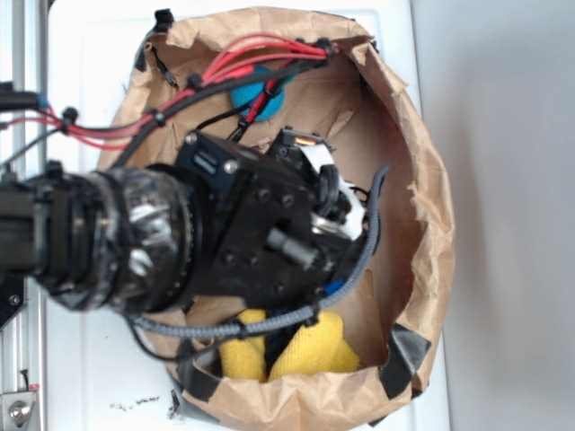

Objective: Grab the blue ball.

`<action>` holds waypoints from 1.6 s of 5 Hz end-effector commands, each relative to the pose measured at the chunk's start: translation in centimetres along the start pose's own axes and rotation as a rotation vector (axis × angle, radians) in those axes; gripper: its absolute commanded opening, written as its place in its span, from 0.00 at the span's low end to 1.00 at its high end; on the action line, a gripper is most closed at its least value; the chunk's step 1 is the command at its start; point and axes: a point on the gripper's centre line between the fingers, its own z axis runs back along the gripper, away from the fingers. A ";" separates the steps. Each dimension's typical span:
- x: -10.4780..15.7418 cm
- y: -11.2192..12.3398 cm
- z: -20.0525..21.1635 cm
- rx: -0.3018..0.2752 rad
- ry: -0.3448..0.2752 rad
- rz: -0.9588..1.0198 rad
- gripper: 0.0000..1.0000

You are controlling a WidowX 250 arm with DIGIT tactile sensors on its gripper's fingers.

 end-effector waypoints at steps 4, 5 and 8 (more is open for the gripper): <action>5.3 3.1 -0.9 -0.061 -0.117 0.131 1.00; 5.9 2.5 -1.6 -0.027 -0.136 0.167 1.00; 5.9 0.8 -3.5 0.010 -0.264 0.237 0.00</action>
